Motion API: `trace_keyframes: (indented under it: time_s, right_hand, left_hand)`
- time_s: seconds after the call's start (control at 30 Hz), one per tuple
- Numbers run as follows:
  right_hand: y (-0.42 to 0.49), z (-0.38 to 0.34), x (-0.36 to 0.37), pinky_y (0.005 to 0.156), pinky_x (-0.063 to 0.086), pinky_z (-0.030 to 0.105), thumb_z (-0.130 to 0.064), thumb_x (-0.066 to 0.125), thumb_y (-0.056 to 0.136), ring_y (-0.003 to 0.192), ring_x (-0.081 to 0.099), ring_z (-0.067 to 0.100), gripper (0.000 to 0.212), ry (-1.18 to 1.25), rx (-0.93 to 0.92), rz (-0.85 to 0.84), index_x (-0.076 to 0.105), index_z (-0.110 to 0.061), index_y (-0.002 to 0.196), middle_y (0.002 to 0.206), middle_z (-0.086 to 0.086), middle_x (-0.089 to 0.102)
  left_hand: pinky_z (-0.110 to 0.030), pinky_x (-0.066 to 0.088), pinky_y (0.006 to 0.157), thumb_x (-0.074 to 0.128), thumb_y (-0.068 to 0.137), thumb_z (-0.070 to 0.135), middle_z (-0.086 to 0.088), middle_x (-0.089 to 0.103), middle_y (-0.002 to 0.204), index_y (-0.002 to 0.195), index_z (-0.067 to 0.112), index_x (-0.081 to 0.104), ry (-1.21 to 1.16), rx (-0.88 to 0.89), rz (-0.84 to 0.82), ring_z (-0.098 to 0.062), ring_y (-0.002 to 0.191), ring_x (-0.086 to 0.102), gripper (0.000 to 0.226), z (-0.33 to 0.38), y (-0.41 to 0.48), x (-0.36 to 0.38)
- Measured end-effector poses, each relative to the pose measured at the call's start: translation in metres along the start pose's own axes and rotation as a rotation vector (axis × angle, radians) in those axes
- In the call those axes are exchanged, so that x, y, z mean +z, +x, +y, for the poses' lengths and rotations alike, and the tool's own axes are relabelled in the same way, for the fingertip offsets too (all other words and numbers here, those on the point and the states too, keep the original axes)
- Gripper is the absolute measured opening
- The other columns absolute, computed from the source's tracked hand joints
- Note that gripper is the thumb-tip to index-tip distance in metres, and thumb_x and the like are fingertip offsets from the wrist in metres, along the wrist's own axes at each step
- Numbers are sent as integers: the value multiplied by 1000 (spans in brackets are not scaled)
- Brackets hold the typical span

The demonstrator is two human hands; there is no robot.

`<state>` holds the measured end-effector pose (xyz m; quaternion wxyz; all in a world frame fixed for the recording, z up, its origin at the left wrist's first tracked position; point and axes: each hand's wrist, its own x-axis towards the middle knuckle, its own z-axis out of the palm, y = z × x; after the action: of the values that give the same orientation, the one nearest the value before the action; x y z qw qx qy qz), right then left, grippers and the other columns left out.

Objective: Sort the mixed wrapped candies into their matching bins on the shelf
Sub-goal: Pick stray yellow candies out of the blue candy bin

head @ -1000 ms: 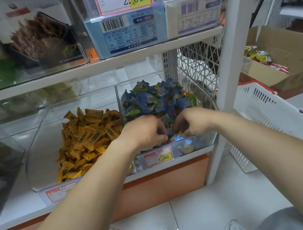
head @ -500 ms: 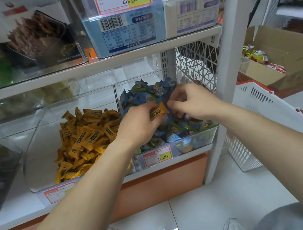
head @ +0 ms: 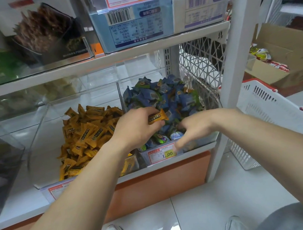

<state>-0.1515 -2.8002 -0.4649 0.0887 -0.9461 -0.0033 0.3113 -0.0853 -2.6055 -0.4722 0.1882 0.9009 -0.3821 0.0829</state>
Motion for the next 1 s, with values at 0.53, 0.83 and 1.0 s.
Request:
trace_keyframes:
  time_s: [0.53,0.83,1.0]
  right_hand:
    - [20,-4,10,116,35,42,-79,71,62,140,41,23,113,70,33,-80,36,-20,152,155,1,41]
    - [21,-5,7,115,35,43,-81,71,60,140,40,23,117,110,42,-60,36,-19,153,155,1,40]
    - [23,-3,10,116,33,41,-76,73,64,140,40,22,115,159,28,-41,33,-17,154,155,1,40]
  left_hand:
    - [-21,36,52,53,85,64,14,69,94,117,40,64,54,7,23,-13,82,63,41,-2,0,6]
    - [-27,46,58,54,86,63,12,71,97,119,40,63,107,-17,33,-13,86,65,41,2,-2,8]
    - [-28,47,57,53,86,63,13,70,93,116,40,63,119,-12,36,-12,82,65,39,1,-3,9]
